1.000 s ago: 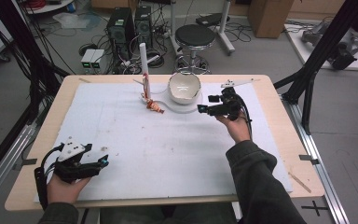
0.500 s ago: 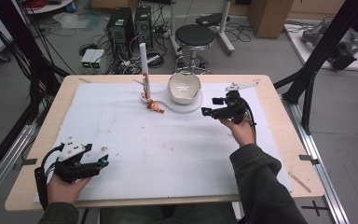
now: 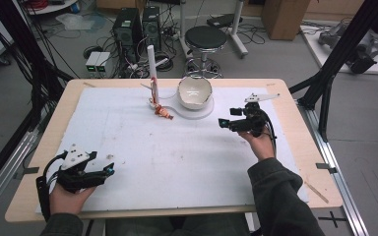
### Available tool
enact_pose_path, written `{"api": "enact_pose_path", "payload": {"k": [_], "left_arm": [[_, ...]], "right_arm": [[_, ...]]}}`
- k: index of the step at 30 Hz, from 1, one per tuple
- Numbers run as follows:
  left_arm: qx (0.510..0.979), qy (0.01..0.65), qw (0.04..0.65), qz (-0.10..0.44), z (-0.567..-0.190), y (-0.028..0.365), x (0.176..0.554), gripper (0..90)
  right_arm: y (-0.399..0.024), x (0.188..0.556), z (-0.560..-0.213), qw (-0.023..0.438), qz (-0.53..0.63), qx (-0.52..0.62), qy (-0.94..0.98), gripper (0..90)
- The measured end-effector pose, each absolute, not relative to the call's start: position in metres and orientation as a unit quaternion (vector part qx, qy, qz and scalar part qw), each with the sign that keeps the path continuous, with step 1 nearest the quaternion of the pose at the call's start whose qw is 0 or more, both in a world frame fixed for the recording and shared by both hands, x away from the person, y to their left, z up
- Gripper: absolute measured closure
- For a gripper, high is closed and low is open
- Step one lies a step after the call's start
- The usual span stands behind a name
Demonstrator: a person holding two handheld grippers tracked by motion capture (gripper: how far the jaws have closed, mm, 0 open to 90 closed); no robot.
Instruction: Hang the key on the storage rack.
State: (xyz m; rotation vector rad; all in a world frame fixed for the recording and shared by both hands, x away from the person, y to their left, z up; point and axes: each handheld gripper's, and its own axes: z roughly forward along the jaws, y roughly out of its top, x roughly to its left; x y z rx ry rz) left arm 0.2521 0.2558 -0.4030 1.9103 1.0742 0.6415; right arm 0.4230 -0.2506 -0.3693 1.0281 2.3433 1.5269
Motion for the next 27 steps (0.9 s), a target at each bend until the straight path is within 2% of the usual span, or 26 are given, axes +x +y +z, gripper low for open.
{"api": "enact_pose_path", "payload": {"k": [10, 27], "left_arm": [[0.76, 0.429, 0.415, 0.256, -0.403, 0.256, 0.252, 27.4], [0.759, 0.433, 0.416, 0.253, -0.404, 0.256, 0.254, 27.4]], "right_arm": [[-0.258, 0.412, -0.368, 0.083, 0.503, 0.342, 0.789, 13.5], [-0.283, 0.386, -0.39, 0.094, 0.503, 0.357, 0.782, 13.0]]}}
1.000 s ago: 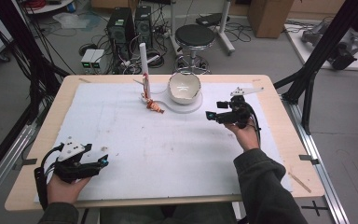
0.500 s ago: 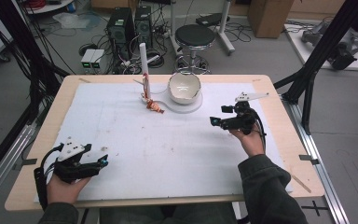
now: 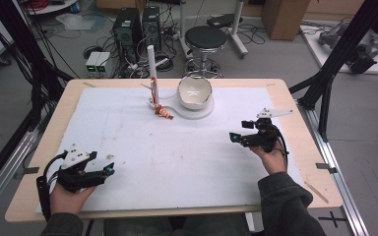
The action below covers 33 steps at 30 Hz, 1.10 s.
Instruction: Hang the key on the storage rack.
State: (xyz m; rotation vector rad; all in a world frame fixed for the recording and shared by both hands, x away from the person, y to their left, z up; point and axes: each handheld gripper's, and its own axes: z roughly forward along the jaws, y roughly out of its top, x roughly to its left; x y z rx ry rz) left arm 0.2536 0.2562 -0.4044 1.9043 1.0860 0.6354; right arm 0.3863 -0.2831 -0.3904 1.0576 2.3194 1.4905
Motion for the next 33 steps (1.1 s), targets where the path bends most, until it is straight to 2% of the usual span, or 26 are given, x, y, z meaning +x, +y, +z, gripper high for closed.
{"api": "enact_pose_path", "payload": {"k": [33], "left_arm": [[0.76, 0.431, 0.418, 0.249, -0.405, 0.256, 0.253, 27.4]], "right_arm": [[-0.308, 0.345, -0.405, 0.125, 0.483, 0.358, 0.789, 12.4]]}}
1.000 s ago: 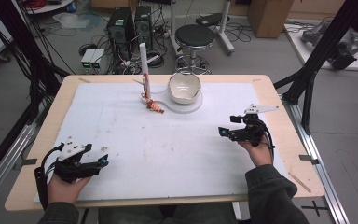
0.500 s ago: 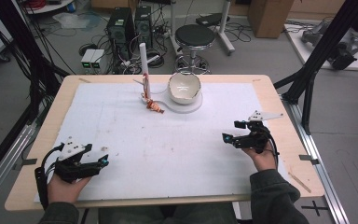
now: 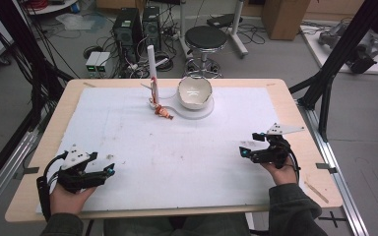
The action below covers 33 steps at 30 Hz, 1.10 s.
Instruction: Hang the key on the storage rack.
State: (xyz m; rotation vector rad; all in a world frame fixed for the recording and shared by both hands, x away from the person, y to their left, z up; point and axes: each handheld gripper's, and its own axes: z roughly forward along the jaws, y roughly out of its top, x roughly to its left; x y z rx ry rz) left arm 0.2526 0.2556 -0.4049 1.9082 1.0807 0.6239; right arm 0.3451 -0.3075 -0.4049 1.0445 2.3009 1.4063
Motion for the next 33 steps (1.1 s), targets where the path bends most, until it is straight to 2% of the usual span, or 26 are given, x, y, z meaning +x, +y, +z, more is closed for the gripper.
{"api": "enact_pose_path", "payload": {"k": [33], "left_arm": [[0.765, 0.433, 0.414, 0.238, -0.41, 0.257, 0.253, 27.8]], "right_arm": [[-0.32, 0.317, -0.409, 0.134, 0.482, 0.357, 0.789, 12.3]]}}
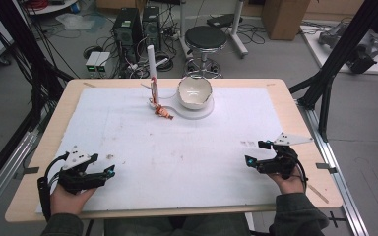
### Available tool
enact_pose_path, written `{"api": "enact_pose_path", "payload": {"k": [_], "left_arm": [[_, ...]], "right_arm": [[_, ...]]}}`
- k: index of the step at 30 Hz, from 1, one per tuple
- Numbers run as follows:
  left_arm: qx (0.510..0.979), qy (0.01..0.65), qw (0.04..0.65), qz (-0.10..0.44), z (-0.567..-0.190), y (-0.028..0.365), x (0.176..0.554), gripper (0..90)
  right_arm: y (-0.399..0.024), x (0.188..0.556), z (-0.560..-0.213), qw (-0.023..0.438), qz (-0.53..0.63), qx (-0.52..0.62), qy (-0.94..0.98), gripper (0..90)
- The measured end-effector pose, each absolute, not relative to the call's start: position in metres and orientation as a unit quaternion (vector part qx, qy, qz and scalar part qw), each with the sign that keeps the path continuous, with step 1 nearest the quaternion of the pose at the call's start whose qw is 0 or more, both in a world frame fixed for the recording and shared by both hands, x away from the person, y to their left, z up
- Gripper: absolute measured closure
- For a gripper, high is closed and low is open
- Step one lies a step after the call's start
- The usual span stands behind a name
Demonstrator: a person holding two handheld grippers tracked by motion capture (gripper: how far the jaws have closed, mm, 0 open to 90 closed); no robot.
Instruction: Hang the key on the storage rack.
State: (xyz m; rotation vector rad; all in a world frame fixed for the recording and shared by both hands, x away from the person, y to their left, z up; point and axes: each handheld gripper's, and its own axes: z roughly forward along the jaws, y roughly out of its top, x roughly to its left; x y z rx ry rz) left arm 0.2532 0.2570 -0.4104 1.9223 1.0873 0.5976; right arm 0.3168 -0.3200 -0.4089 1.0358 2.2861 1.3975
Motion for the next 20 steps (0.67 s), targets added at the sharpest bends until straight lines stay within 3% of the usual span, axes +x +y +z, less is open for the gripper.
{"api": "enact_pose_path", "payload": {"k": [20], "left_arm": [[0.765, 0.433, 0.414, 0.238, -0.4108, 0.2573, 0.254, 27.8]], "right_arm": [[-0.3187, 0.3141, -0.4118, 0.136, 0.478, 0.351, 0.794, 12.4]]}}
